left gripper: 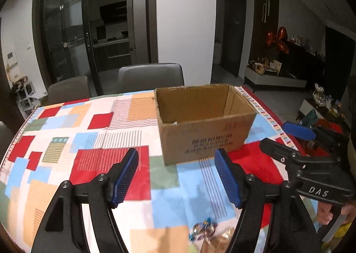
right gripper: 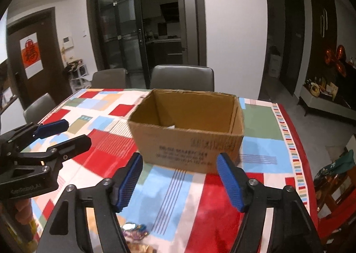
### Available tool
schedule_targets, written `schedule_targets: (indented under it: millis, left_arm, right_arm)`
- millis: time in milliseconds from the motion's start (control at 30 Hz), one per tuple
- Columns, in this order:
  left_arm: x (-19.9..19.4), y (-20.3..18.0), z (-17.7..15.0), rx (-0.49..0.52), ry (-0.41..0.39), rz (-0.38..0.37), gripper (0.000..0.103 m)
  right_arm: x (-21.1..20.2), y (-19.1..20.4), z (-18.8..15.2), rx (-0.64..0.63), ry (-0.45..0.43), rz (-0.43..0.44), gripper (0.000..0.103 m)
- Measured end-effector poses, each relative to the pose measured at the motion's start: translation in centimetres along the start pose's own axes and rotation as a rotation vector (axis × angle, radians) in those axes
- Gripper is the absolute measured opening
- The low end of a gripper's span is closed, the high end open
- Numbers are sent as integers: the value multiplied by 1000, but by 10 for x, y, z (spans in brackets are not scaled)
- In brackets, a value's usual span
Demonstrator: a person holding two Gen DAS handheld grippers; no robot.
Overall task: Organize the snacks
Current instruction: 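Move both tools back toward the gold biscuit bag and candies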
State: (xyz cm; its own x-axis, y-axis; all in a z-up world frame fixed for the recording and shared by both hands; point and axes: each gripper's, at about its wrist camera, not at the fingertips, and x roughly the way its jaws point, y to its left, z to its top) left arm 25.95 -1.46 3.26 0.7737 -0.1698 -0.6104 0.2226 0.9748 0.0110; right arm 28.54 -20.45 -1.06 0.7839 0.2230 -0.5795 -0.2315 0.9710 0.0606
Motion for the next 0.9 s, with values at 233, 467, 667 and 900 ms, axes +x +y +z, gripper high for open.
schedule_targets:
  millis: [233, 467, 667, 900]
  left_arm:
    - [-21, 0, -43, 31, 19, 33, 70]
    - [-31, 1, -92, 40, 51, 56, 70]
    - [-30, 3, -122, 36, 85, 58, 70]
    - [-23, 0, -155, 46, 123, 91, 70]
  right_arm:
    - [-15, 17, -33, -33, -1, 42, 74]
    - [-14, 35, -76, -63, 60, 101, 77]
    - [0, 43, -106, -55, 148, 157, 77]
    - [19, 46, -138, -27, 237, 195, 77]
